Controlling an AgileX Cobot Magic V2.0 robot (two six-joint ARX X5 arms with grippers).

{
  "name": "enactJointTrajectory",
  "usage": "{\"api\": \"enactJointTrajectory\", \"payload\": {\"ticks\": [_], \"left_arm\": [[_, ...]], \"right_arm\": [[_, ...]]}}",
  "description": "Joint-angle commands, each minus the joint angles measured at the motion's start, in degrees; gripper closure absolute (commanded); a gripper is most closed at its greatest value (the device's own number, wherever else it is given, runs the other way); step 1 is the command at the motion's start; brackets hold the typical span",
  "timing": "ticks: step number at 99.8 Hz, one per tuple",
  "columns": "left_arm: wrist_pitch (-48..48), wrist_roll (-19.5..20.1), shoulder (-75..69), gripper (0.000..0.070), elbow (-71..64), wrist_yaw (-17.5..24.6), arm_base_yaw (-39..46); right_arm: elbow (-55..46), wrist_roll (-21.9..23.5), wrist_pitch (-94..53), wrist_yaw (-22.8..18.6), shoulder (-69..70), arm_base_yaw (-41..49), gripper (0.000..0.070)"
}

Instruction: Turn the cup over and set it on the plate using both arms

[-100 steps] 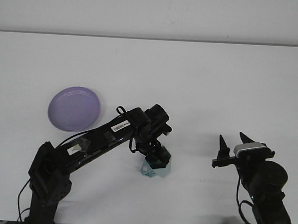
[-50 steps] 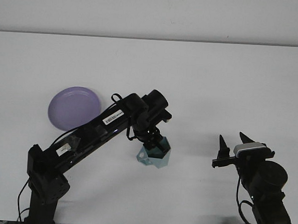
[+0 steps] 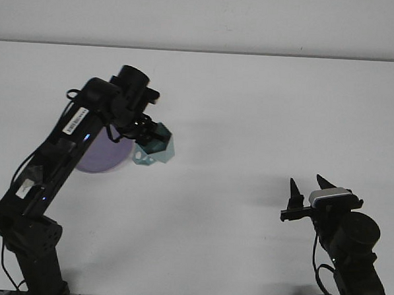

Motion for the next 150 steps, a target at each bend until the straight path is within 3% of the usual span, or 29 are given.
{"api": "enactJointTrajectory", "payload": {"ticks": [1,19,37,60,83,118,121,125,128,129,133,137,150], "left_arm": [[-0.6,-0.7,-0.3,0.0688,1.4,-0.1,2.5],[-0.7,-0.6,-0.6,0.0688,0.0,-0.5,11.2],[-0.7,0.7,-0.2,0.0688,-6.0,-5.2,17.5],[1.5,2.6,4.2,0.0688,-9.3,-5.2,24.0],[9.9,3.9,7.0,0.0688,-9.3,-5.2,25.5],[9.9,4.0,12.2,0.0680,-9.3,-5.2,25.5],[10.0,4.0,12.3,0.0650,-9.3,-5.2,25.5],[10.0,4.0,12.3,0.0545,-9.3,-5.0,25.5],[10.0,4.0,12.3,0.0431,-9.2,-5.0,25.5],[10.0,4.0,12.1,0.0259,-8.9,-5.0,25.5],[9.9,3.8,11.8,0.0162,-8.4,-5.0,25.5],[9.6,3.5,11.6,0.0130,-7.5,-5.0,25.5],[8.2,2.4,9.5,0.0130,-3.5,-4.4,25.5]], "right_arm": [[0.3,1.0,0.2,0.0,0.2,0.1,0.0258],[0.3,1.0,0.2,0.0,0.2,0.1,0.0258],[0.3,1.0,0.2,0.0,0.2,0.1,0.0258],[0.3,1.0,0.3,0.0,0.2,0.1,0.0258],[0.3,1.0,0.3,0.0,0.3,0.1,0.0258],[0.3,1.0,1.1,0.0,0.3,0.1,0.0259],[0.3,1.0,1.0,0.0,0.3,0.1,0.0258],[0.3,1.0,1.1,0.0,0.3,0.1,0.0259],[0.3,1.0,1.1,0.0,0.3,0.1,0.0258],[0.3,1.0,1.0,0.0,0.3,0.1,0.0258],[0.3,1.0,1.0,0.0,0.3,0.1,0.0258],[0.3,1.0,1.1,0.0,0.3,0.1,0.0258],[0.3,1.0,1.0,0.0,0.3,0.1,0.0258]]}}
